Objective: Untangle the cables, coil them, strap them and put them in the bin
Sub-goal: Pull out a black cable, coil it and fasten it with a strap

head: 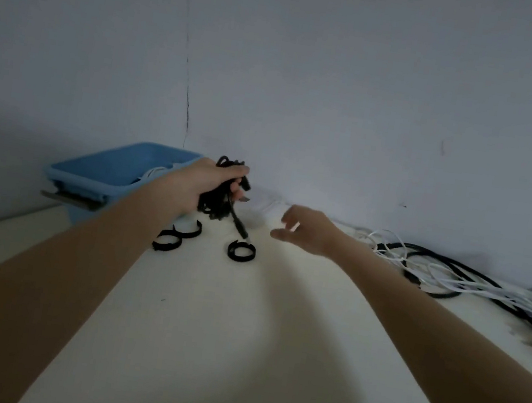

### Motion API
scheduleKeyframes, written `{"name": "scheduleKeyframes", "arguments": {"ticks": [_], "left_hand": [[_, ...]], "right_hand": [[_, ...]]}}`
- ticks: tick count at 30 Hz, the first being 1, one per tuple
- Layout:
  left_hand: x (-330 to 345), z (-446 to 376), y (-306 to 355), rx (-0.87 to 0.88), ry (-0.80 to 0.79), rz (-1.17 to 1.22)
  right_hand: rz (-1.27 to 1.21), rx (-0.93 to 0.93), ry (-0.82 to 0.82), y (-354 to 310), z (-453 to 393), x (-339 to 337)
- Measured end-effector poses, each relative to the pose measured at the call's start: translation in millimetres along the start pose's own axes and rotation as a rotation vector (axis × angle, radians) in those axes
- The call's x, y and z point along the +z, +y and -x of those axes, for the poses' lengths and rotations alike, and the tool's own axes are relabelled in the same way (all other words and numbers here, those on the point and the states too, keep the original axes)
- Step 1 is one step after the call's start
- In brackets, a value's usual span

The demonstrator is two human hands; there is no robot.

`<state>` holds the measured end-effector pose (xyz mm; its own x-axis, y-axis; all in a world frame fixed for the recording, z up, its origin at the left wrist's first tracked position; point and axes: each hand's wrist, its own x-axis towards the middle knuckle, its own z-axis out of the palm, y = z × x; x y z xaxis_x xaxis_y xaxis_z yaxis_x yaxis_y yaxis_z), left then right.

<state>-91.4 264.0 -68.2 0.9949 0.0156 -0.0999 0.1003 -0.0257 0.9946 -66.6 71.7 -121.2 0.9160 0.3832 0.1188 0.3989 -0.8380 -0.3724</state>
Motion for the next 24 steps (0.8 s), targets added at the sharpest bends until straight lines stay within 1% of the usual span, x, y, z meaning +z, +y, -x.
{"name": "scheduleKeyframes", "arguments": {"ticks": [2, 4, 7, 8, 10, 12, 13, 14, 15, 17, 18, 19, 21, 24], "left_hand": [[-0.2, -6.9, -8.1, -0.01, 0.006, -0.023], [3.6, -12.2, -17.1, -0.035, -0.023, 0.005], [6.2, -16.8, -21.3, -0.042, -0.037, -0.004], [5.2, -16.7, -20.1, -0.04, -0.034, -0.003], [3.5, -15.0, -16.2, -0.046, -0.033, -0.009], [1.6, -11.8, -13.3, -0.06, -0.036, -0.038], [2.1, -10.1, -12.3, -0.066, -0.043, -0.059], [1.9, -10.4, -12.7, -0.068, -0.052, -0.08], [5.0, -10.8, -13.3, -0.064, -0.06, -0.102], [15.8, -12.8, -16.1, -0.053, -0.064, -0.125], [23.2, -15.4, -17.8, -0.047, -0.063, -0.116], [35.2, -17.6, -18.0, -0.04, -0.073, -0.105], [61.1, -18.3, -18.9, -0.059, -0.131, -0.09], [110.6, -16.5, -19.0, -0.111, -0.282, -0.069]], "right_hand": [[0.041, -0.049, -0.1, -4.5, -1.6, 17.1], [0.091, -0.111, -0.199, -16.6, -5.5, 31.9], [0.219, -0.157, -0.296, -30.9, -10.9, 47.9], [0.283, -0.168, -0.308, -33.6, -12.2, 51.7], [0.395, -0.201, -0.258, -30.2, -14.5, 57.7], [0.403, -0.24, -0.196, -23.6, -14.7, 56.4], [0.338, -0.235, -0.172, -20.8, -13.5, 52.2], [0.213, -0.208, -0.141, -19.0, -13.0, 46.6], [0.036, -0.156, -0.093, -16.7, -10.7, 38.0], [-0.425, -0.019, -0.028, -10.2, -0.6, 14.7], [-0.625, 0.02, -0.007, -6.0, 6.0, 1.1], [-0.767, 0.041, 0.004, 2.0, 13.3, -13.0], [-0.949, 0.067, -0.019, 16.1, 31.1, -35.2], [-1.162, 0.093, 0.003, 46.1, 58.3, -59.9]]}}
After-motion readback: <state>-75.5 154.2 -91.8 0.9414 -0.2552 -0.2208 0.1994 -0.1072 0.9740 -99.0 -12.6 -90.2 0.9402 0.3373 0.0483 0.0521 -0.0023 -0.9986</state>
